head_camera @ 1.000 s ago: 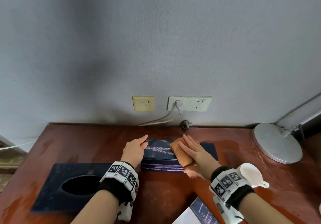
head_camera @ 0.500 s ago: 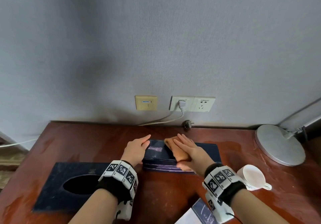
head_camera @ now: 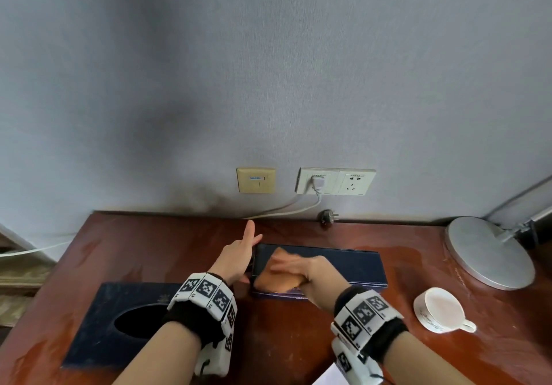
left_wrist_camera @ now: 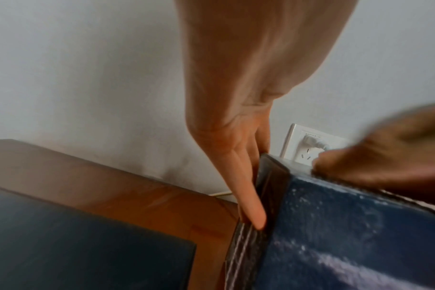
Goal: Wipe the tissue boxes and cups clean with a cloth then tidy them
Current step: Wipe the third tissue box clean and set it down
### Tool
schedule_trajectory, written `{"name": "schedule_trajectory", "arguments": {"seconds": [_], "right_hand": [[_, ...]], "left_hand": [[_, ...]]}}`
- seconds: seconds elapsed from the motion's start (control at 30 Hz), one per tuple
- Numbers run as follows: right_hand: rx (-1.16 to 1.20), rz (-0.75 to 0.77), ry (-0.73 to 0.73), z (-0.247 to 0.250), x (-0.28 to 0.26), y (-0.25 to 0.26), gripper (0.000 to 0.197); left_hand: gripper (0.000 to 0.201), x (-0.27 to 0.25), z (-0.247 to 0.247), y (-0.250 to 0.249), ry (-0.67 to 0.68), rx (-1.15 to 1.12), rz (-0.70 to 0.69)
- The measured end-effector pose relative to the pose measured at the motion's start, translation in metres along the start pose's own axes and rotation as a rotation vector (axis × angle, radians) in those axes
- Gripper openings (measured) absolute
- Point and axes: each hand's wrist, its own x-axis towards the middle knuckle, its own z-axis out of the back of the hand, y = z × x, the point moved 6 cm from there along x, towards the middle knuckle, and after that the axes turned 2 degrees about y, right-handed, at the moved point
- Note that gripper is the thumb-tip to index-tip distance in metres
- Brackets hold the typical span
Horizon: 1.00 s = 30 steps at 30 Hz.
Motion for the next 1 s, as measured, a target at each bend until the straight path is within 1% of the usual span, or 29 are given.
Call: {"name": "schedule_trajectory", "arguments": {"seconds": [0.03, 0.07, 0.1, 0.17, 0.23, 0.33, 0.4, 0.43, 0.5, 0.53, 0.57, 0.6, 0.67, 0.7, 0.73, 0.77, 0.83, 0.9, 0.93, 1.0], "right_hand": [[-0.032, -0.072, -0.027, 0.006, 0.001, -0.007, 0.060], [-0.054, -0.108, -0.039, 0.006, 0.002, -0.011, 0.066], [-0.092, -0.095, -0.022, 0.003, 0.006, -0.008, 0.073], [-0.196, -0.011, 0.017, -0.015, 0.015, 0.005, 0.082], [-0.202, 0.065, 0.018, -0.027, 0.018, 0.016, 0.077], [-0.092, 0.116, 0.066, -0.021, 0.013, 0.019, 0.062], [-0.046, 0.090, 0.082, 0.000, 0.001, 0.015, 0.060], [-0.025, 0.040, 0.038, 0.017, -0.008, 0.006, 0.064], [0.082, -0.112, -0.117, 0.053, -0.029, -0.022, 0.068], [0.121, -0.167, -0.175, 0.065, -0.041, -0.038, 0.067], [0.121, -0.209, -0.176, 0.070, -0.053, -0.051, 0.068], [0.074, -0.243, -0.113, 0.068, -0.062, -0.062, 0.070], [-0.085, -0.272, 0.070, 0.052, -0.078, -0.082, 0.072], [-0.128, -0.266, 0.104, 0.046, -0.085, -0.090, 0.072], [-0.119, -0.259, 0.084, 0.045, -0.090, -0.096, 0.072], [-0.068, -0.255, 0.032, 0.046, -0.094, -0.100, 0.071], [0.106, -0.287, -0.109, 0.052, -0.101, -0.109, 0.069], [0.300, -0.345, -0.237, 0.056, -0.107, -0.117, 0.066], [0.346, -0.368, -0.255, 0.056, -0.108, -0.118, 0.064], [0.316, -0.391, -0.231, 0.053, -0.106, -0.116, 0.065]], "left_hand": [[0.066, 0.000, -0.001, 0.002, 0.009, -0.041, 0.008], [0.064, -0.001, -0.002, 0.002, 0.007, -0.067, 0.024], [0.064, -0.002, -0.003, 0.003, -0.005, -0.078, 0.037], [0.066, -0.004, -0.001, 0.004, -0.043, -0.105, 0.058], [0.070, -0.004, -0.001, 0.008, -0.057, -0.151, 0.083], [0.072, -0.003, 0.001, 0.014, -0.067, -0.156, 0.083], [0.078, -0.002, 0.001, 0.018, -0.047, -0.141, 0.049], [0.077, -0.001, 0.001, 0.017, -0.039, -0.108, 0.014], [0.064, -0.003, -0.001, 0.012, -0.034, 0.020, -0.068], [0.061, -0.004, -0.003, 0.008, -0.027, 0.065, -0.103], [0.064, -0.005, -0.006, 0.005, -0.009, 0.103, -0.147], [0.069, -0.007, -0.011, 0.000, 0.020, 0.156, -0.185], [0.083, -0.011, -0.023, -0.005, 0.078, 0.322, -0.228], [0.090, -0.011, -0.028, -0.004, 0.098, 0.428, -0.230], [0.095, -0.012, -0.032, -0.003, 0.099, 0.546, -0.228], [0.099, -0.011, -0.035, -0.002, 0.075, 0.675, -0.239], [0.103, -0.012, -0.039, -0.005, 0.011, 0.941, -0.280], [0.105, -0.014, -0.050, -0.015, -0.026, 1.121, -0.351], [0.104, -0.013, -0.060, -0.021, -0.019, 1.177, -0.392], [0.104, -0.011, -0.092, -0.036, 0.038, 1.226, -0.477]]}}
